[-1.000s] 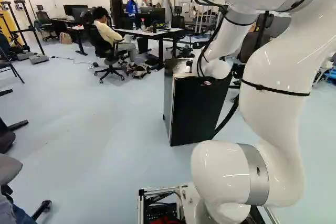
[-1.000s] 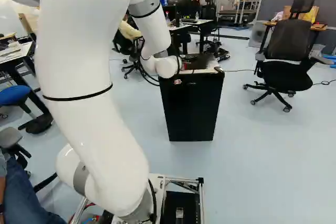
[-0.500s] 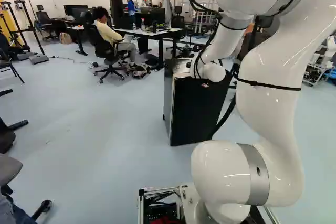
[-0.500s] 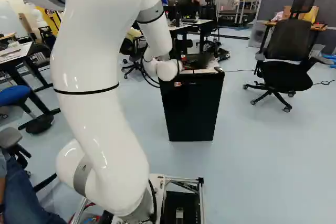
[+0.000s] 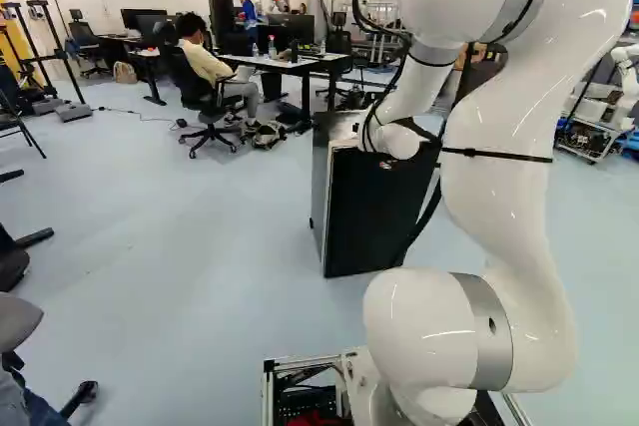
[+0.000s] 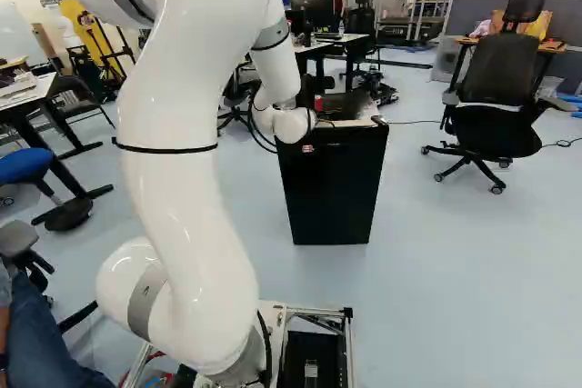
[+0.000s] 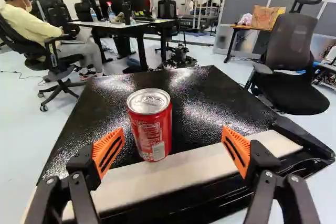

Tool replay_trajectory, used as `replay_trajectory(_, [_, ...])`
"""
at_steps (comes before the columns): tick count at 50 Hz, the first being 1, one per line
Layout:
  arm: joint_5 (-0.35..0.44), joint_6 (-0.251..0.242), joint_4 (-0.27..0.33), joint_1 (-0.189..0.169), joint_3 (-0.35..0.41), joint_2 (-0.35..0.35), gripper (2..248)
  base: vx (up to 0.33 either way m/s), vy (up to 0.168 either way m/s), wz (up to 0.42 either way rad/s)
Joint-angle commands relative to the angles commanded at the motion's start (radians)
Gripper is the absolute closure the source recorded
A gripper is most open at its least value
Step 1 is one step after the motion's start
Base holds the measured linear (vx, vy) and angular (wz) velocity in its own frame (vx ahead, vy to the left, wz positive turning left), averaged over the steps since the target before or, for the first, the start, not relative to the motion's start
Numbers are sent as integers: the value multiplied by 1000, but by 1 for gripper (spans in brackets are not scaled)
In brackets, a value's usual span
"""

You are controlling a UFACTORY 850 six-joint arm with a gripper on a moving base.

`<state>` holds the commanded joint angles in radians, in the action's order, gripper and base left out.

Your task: Grab a drink from the fridge

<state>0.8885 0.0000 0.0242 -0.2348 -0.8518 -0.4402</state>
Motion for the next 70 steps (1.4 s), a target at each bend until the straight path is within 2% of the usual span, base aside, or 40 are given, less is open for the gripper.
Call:
replay_trajectory(26, [8, 0, -16, 19, -70, -54, 3, 0, 0, 0])
replay_trajectory(39, [8, 0, -16, 19, -71, -55, 3, 0, 0, 0])
replay_trajectory(40, [8, 0, -16, 19, -71, -55, 28, 0, 0, 0])
replay_trajectory(44, [8, 0, -16, 19, -71, -55, 28, 0, 0, 0])
replay_trajectory(45, [8, 0, -16, 19, -71, -55, 67, 0, 0, 0])
replay_trajectory(49, [8, 0, -16, 19, -71, -55, 67, 0, 0, 0])
replay_trajectory(50, [8, 0, -16, 19, -71, -55, 105, 0, 0, 0])
replay_trajectory(55, [8, 0, -16, 19, -71, -55, 105, 0, 0, 0])
replay_trajectory(56, [8, 0, -16, 19, -71, -55, 144, 0, 0, 0])
replay_trajectory(70, [8, 0, -16, 19, -69, -37, 150, 0, 0, 0])
